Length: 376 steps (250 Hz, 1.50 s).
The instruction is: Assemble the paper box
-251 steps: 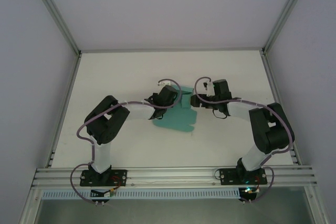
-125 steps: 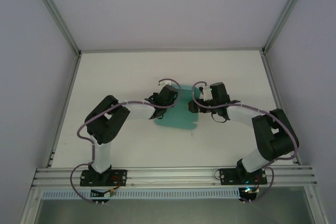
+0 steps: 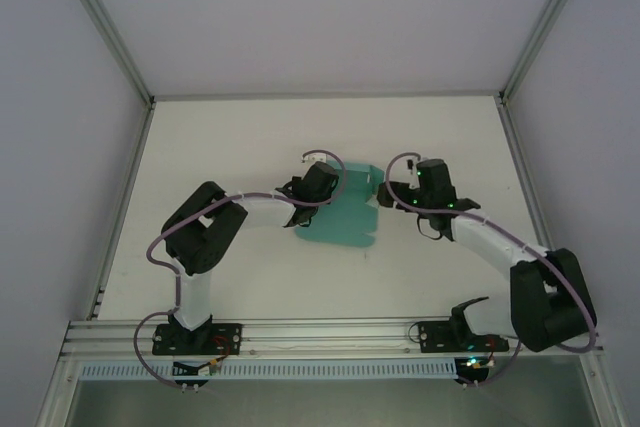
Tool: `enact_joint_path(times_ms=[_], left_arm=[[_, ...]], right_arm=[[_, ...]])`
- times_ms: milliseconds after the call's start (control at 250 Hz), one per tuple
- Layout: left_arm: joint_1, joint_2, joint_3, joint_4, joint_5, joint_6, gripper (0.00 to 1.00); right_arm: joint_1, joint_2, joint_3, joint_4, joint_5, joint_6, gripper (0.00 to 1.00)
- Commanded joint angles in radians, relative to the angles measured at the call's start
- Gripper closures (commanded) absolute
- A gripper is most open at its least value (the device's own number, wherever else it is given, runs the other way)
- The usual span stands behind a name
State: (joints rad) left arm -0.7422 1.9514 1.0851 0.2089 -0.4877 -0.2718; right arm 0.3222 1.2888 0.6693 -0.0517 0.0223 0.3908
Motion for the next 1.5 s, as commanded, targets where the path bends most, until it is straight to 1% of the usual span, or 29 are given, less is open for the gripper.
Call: enact_joint_path(times_ms=[0, 44, 112, 244, 351, 499, 551, 639, 743, 858, 1014, 1146, 1222, 1282, 1362, 1433, 1497], left_arm=[[-0.008, 0.048, -0.038, -0.134, 0.067, 0.013, 1.0], [-0.008, 0.049, -0.039, -0.132, 0.07, 0.011, 1.0], [-0.009, 0.05, -0.037, -0.128, 0.075, 0.008, 1.0], [-0.008, 0.053, -0.032, -0.133, 0.074, 0.012, 1.0], [-0.008, 0.049, -0.036, -0.132, 0.065, 0.013, 1.0], [-0.009, 0.055, -0.031, -0.134, 0.074, 0.013, 1.0], [-0.009, 0.055, -0.028, -0.133, 0.08, 0.013, 1.0], [-0.008, 0.059, -0.021, -0.139, 0.085, 0.02, 1.0], [-0.009, 0.057, -0.019, -0.142, 0.087, 0.027, 1.0], [-0.008, 0.056, -0.022, -0.14, 0.093, 0.032, 1.0], [-0.009, 0.052, -0.03, -0.128, 0.108, 0.043, 1.0], [-0.01, 0.057, -0.03, -0.127, 0.115, 0.048, 1.0], [-0.01, 0.058, -0.027, -0.129, 0.114, 0.051, 1.0], [-0.01, 0.057, -0.027, -0.132, 0.113, 0.052, 1.0], [-0.009, 0.054, -0.026, -0.134, 0.109, 0.053, 1.0], [-0.009, 0.055, -0.023, -0.134, 0.105, 0.051, 1.0], [-0.01, 0.053, -0.015, -0.148, 0.102, 0.045, 1.0]], right_arm=[[-0.063, 0.022, 0.024, -0.08, 0.132, 0.109, 0.15], [-0.089, 0.054, 0.043, -0.091, 0.122, 0.116, 0.16], [-0.108, 0.124, 0.089, -0.091, 0.073, 0.107, 0.16], [-0.103, 0.263, 0.199, -0.087, -0.077, 0.031, 0.21], [-0.087, 0.301, 0.188, -0.01, -0.214, -0.018, 0.23], [-0.046, 0.284, 0.119, 0.072, -0.271, -0.055, 0.26], [-0.033, 0.289, 0.101, 0.101, -0.311, -0.081, 0.26], [-0.019, 0.319, 0.109, 0.124, -0.349, -0.101, 0.28], [0.006, 0.35, 0.121, 0.186, -0.359, -0.122, 0.28], [0.02, 0.38, 0.145, 0.241, -0.351, -0.134, 0.28], [0.039, 0.41, 0.189, 0.251, -0.259, -0.156, 0.32], [0.082, 0.437, 0.192, 0.322, -0.177, -0.185, 0.37], [0.095, 0.456, 0.197, 0.363, -0.149, -0.181, 0.44], [0.095, 0.467, 0.199, 0.386, -0.135, -0.163, 0.55], [0.099, 0.478, 0.206, 0.391, -0.112, -0.15, 0.65], [0.113, 0.482, 0.209, 0.39, -0.054, -0.147, 0.76], [0.13, 0.483, 0.212, 0.38, 0.035, -0.132, 0.88]])
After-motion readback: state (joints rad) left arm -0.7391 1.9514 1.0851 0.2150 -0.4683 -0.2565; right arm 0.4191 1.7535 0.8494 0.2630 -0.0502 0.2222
